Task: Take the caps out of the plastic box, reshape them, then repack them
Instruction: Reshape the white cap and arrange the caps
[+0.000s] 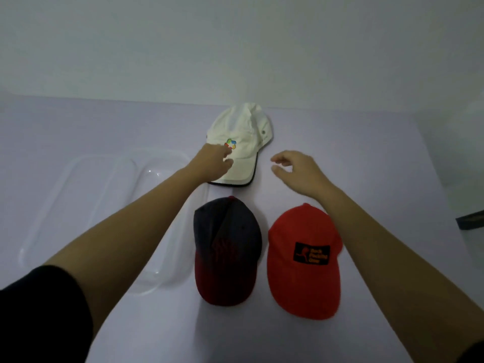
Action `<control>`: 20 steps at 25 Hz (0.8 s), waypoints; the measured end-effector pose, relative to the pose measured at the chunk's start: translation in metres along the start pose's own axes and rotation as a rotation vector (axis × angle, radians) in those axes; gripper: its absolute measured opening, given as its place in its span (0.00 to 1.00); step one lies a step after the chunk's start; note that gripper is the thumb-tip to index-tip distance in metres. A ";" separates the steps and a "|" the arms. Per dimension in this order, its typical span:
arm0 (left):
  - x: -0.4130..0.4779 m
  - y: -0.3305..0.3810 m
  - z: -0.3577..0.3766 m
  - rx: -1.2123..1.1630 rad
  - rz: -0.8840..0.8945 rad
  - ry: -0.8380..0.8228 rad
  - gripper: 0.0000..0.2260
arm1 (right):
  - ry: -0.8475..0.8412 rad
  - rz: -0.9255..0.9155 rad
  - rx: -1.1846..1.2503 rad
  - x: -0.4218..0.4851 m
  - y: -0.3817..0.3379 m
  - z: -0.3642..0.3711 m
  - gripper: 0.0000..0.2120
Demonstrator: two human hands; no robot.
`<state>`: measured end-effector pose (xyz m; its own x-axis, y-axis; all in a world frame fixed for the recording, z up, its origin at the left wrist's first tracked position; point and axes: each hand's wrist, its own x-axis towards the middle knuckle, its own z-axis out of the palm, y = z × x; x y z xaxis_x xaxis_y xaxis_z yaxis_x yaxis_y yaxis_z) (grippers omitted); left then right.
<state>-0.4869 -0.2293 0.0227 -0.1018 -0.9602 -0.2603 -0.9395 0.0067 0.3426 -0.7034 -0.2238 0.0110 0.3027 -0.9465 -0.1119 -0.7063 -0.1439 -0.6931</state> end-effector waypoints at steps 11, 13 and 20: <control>0.044 -0.051 0.053 0.246 0.107 -0.295 0.44 | -0.188 0.107 -0.425 0.072 0.011 0.122 0.50; 0.049 -0.054 0.063 0.339 0.122 -0.179 0.40 | -0.110 0.112 -0.460 0.075 0.010 0.129 0.45; 0.043 -0.050 0.081 0.292 0.211 0.123 0.28 | -0.001 0.079 -0.410 0.075 0.011 0.116 0.40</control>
<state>-0.4705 -0.2486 -0.0786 -0.2792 -0.9556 -0.0948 -0.9577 0.2698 0.1004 -0.6140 -0.2626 -0.0877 0.2379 -0.9590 -0.1539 -0.9234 -0.1742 -0.3419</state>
